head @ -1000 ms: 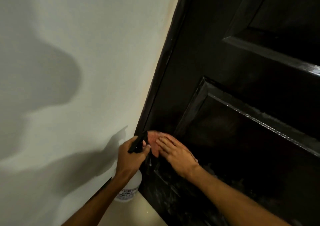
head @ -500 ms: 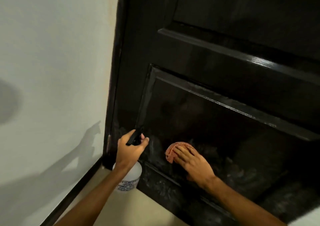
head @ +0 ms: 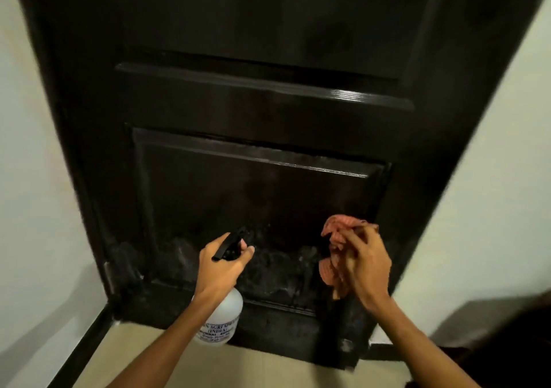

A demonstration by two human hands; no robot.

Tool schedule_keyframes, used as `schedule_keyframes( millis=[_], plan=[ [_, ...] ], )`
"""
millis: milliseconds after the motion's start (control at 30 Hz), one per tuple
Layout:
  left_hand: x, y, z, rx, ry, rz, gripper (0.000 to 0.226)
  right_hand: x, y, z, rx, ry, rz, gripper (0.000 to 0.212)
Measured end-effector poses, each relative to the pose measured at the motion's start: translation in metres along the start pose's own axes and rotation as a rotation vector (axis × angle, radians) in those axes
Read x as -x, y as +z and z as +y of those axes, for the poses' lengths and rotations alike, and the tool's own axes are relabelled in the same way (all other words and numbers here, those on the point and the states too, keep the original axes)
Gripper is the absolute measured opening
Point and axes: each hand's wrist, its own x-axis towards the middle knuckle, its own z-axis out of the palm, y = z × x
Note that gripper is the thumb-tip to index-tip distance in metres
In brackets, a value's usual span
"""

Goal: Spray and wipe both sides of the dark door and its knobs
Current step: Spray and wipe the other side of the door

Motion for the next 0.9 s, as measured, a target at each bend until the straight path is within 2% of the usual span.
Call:
schedule_keyframes(
  millis=[100,167,333,400,500,533,600,667,767,833,900],
  plan=[
    [0.016,0.049,0.015,-0.011,0.029,-0.106,0.021,-0.017,-0.040,0.032,0.089,0.164,0.311,0.045],
    [0.022,0.071,0.025,-0.005,0.041,-0.138,0.021,-0.018,-0.048,0.043,0.042,0.197,0.328,0.048],
    [0.045,0.132,0.036,0.016,0.041,-0.249,0.019,0.030,-0.027,0.073,0.034,0.102,0.098,0.054],
    [0.051,0.153,0.039,0.021,0.037,-0.281,0.020,0.021,-0.040,0.080,-0.017,0.126,0.173,0.051],
    [0.050,0.177,0.037,0.020,0.029,-0.303,0.020,-0.022,-0.070,0.078,-0.152,0.234,0.434,0.041],
    [0.051,0.181,0.037,0.009,0.032,-0.305,0.020,-0.032,-0.075,0.076,-0.178,0.237,0.470,0.043],
    [0.054,0.191,0.032,0.002,0.042,-0.304,0.020,-0.023,-0.068,0.079,-0.107,0.151,0.404,0.050],
    [0.057,0.199,0.026,-0.001,0.042,-0.299,0.021,0.021,-0.041,0.093,0.020,0.085,0.197,0.057],
    [0.057,0.212,0.017,-0.039,0.059,-0.273,0.027,0.086,-0.007,0.112,0.047,0.119,0.002,0.062],
    [0.057,0.217,0.011,-0.055,0.062,-0.255,0.028,0.087,-0.005,0.114,-0.039,0.125,0.018,0.056],
    [0.056,0.218,0.007,-0.048,0.066,-0.253,0.022,0.059,-0.015,0.109,-0.117,0.176,0.141,0.055]
  ],
)
